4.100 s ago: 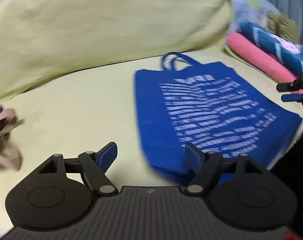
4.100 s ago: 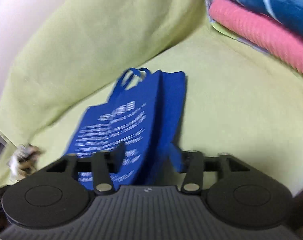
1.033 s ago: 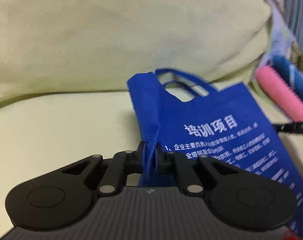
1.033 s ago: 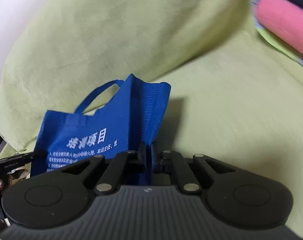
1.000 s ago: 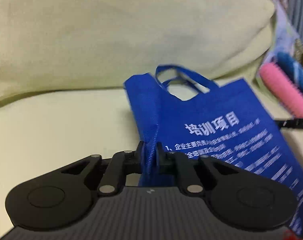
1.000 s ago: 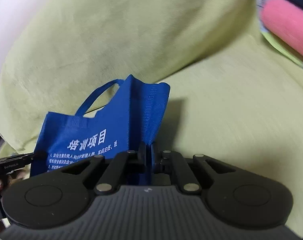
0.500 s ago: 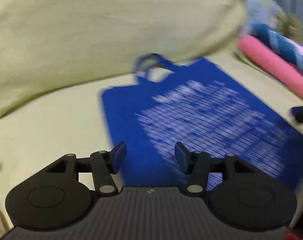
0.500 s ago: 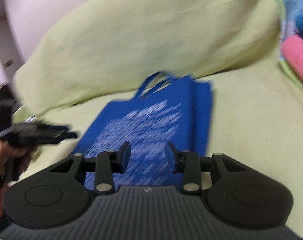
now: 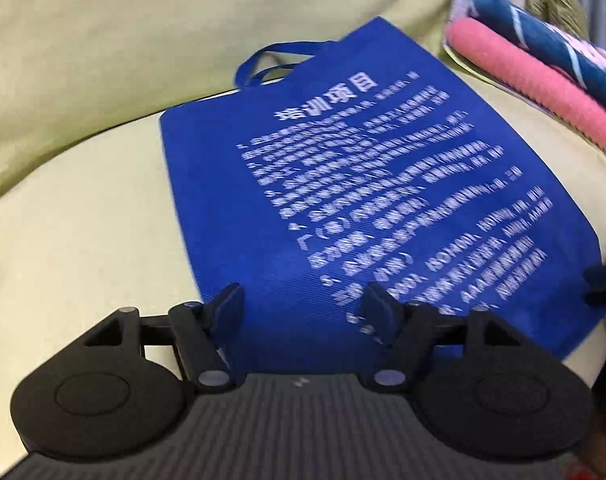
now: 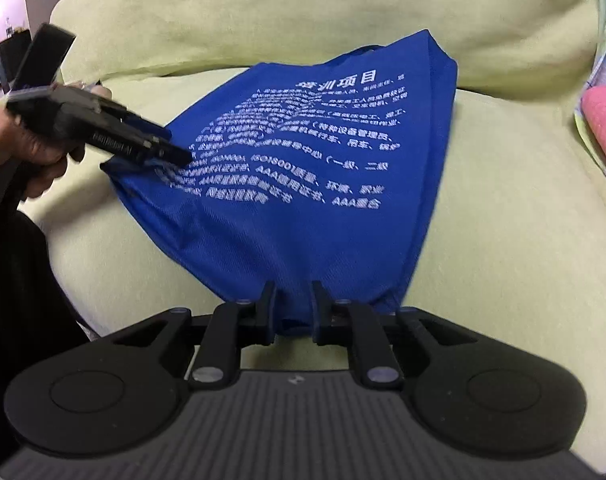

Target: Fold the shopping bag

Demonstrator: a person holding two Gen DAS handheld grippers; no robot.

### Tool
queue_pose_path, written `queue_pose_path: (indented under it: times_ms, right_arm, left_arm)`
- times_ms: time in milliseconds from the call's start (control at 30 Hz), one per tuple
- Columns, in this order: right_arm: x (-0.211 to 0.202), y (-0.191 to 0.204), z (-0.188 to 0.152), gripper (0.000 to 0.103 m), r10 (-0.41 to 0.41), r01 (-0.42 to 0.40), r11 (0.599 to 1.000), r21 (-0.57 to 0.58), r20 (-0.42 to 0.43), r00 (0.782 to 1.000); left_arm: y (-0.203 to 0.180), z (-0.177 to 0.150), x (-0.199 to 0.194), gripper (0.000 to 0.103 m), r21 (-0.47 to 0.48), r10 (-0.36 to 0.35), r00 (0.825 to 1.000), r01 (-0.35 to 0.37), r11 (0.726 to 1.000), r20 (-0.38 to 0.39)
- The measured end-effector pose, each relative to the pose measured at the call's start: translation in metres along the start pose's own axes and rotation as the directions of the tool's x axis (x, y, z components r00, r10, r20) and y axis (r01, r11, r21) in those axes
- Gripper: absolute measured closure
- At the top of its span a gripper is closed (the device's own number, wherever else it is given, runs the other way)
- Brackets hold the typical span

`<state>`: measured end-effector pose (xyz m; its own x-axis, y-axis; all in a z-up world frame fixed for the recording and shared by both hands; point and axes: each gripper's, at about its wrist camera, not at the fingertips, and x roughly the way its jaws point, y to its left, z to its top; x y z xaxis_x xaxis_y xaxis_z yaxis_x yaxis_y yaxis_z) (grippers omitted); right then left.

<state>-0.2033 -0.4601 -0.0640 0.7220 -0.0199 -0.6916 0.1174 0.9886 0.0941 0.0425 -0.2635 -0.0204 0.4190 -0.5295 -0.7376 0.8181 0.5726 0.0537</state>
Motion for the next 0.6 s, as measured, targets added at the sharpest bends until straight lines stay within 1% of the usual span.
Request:
queue_pose_path:
  times_ms: [67, 133, 200, 300, 367, 500, 533, 600]
  right_arm:
    - [-0.002, 0.005, -0.003, 0.091, -0.018, 0.018, 1.000, -0.018, -0.008, 1.000]
    - [-0.005, 0.007, -0.005, 0.090, -0.028, 0.028, 0.999, -0.019, -0.010, 1.000]
    - [-0.006, 0.007, -0.008, 0.090, -0.033, 0.033, 0.999, -0.012, -0.007, 0.999]
    - [-0.003, 0.009, -0.007, 0.090, -0.040, 0.040, 0.999, -0.001, -0.004, 0.999]
    - [-0.005, 0.013, -0.005, 0.090, -0.037, 0.037, 0.999, 0.003, 0.004, 0.999]
    - [-0.008, 0.020, -0.002, 0.089, -0.031, 0.031, 0.999, 0.010, 0.019, 0.999]
    - [-0.008, 0.022, -0.001, 0.089, -0.029, 0.029, 1.000, 0.012, 0.023, 0.999]
    - [-0.010, 0.026, 0.001, 0.087, -0.026, 0.026, 1.000, 0.016, 0.031, 0.999]
  left_arm:
    - [0.007, 0.001, -0.003, 0.037, -0.014, 0.025, 1.000, -0.025, 1.000, -0.009]
    - [0.014, -0.003, -0.016, 0.037, -0.020, 0.044, 0.999, -0.044, 0.999, 0.003]
    - [0.017, -0.010, -0.037, 0.037, -0.018, 0.041, 0.999, -0.041, 0.999, 0.027]
    - [0.006, -0.025, -0.062, 0.037, 0.034, 0.002, 0.999, -0.004, 0.999, 0.045]
    - [-0.008, -0.037, -0.072, 0.037, 0.092, -0.024, 0.999, 0.021, 0.996, 0.031]
    - [-0.023, -0.064, -0.069, 0.037, 0.164, 0.014, 1.000, -0.009, 0.986, -0.024]
    - [-0.023, -0.070, -0.067, 0.037, 0.168, 0.022, 0.999, -0.015, 0.986, -0.035]
    - [-0.018, -0.077, -0.063, 0.037, 0.146, 0.035, 0.998, -0.027, 0.989, -0.048]
